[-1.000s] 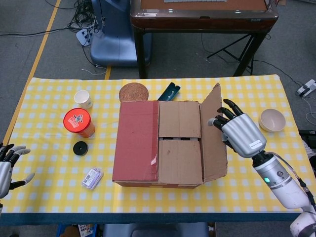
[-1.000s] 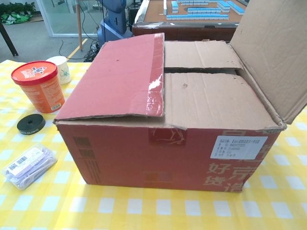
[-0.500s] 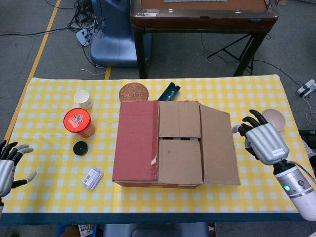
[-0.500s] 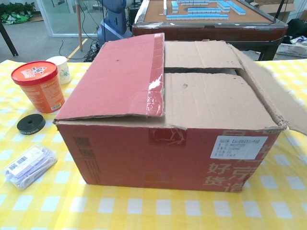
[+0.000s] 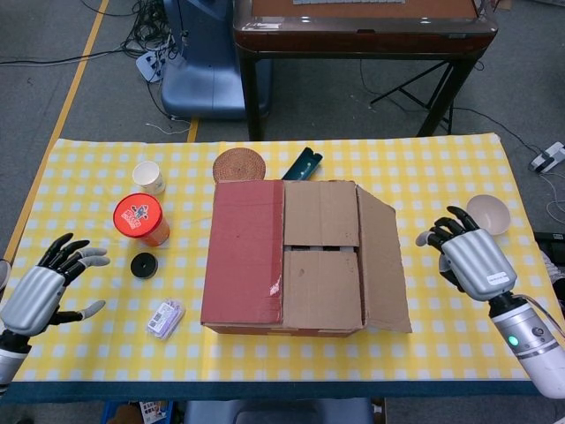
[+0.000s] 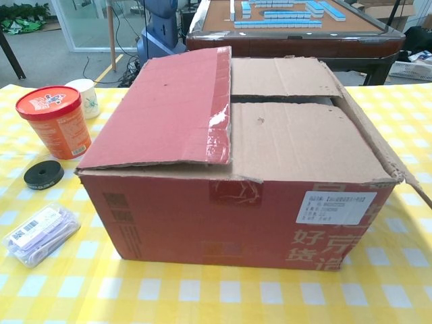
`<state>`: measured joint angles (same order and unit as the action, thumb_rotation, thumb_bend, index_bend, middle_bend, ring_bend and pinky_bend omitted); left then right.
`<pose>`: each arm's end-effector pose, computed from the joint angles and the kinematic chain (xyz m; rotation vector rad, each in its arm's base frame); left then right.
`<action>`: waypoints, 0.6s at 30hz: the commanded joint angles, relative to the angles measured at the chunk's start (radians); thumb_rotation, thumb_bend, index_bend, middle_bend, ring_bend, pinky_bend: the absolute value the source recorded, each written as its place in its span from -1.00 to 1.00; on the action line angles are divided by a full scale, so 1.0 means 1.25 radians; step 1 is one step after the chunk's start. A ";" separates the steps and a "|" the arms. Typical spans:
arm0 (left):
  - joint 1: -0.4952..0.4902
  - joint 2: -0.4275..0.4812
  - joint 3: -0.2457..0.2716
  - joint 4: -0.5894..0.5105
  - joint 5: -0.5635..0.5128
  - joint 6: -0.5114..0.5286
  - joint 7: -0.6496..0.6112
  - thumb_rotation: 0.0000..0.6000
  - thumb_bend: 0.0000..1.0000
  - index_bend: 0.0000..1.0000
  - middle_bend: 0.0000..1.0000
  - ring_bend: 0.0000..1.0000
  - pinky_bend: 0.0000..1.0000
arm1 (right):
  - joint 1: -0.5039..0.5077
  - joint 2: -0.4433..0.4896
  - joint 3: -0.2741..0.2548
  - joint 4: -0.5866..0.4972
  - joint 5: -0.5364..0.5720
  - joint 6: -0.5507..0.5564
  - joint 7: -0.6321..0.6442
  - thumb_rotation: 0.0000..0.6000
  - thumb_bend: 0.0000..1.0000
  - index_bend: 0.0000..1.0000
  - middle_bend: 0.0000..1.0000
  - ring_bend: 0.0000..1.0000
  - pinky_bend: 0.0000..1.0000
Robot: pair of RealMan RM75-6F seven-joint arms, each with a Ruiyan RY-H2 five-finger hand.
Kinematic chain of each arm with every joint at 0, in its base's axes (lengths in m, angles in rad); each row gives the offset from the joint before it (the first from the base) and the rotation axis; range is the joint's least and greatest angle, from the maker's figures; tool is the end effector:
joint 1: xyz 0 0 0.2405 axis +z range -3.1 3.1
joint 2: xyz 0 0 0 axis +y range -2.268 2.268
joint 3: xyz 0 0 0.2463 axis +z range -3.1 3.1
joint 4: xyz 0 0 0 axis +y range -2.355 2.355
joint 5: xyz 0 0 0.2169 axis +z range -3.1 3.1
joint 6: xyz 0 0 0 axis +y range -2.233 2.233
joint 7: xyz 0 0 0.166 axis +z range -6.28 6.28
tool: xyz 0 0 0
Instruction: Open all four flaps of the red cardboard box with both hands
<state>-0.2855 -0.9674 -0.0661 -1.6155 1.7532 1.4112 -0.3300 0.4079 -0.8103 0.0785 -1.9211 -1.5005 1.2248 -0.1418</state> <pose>-0.2383 0.2542 0.1674 -1.7159 -0.8707 -1.2211 -0.1951 -0.2757 0.1735 1.7649 -0.6973 0.8903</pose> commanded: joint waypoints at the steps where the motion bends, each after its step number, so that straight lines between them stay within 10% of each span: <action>1: -0.098 0.005 0.007 0.042 0.091 -0.042 -0.139 0.90 -0.38 -0.30 -0.49 -0.74 -1.00 | -0.015 -0.006 -0.003 0.003 -0.001 0.016 0.001 1.00 1.00 -0.22 -0.19 -0.50 -0.73; 6: -0.186 -0.011 0.013 0.060 0.151 -0.082 -0.208 0.18 -0.35 -0.30 -0.49 -0.74 -1.00 | -0.047 -0.024 -0.016 0.017 -0.003 0.045 0.001 1.00 0.70 -0.22 -0.21 -0.50 -0.70; 18: -0.389 -0.085 -0.009 0.051 0.206 -0.189 -0.237 0.16 -0.29 -0.29 -0.49 -0.75 -1.00 | -0.073 -0.039 -0.018 0.033 0.013 0.050 0.005 1.00 0.41 -0.24 -0.25 -0.50 -0.69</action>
<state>-0.7432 -1.0557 -0.0671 -1.5437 2.0052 1.1967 -0.6321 0.3170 -0.8593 0.0556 -1.8799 -1.4852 1.2882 -0.1359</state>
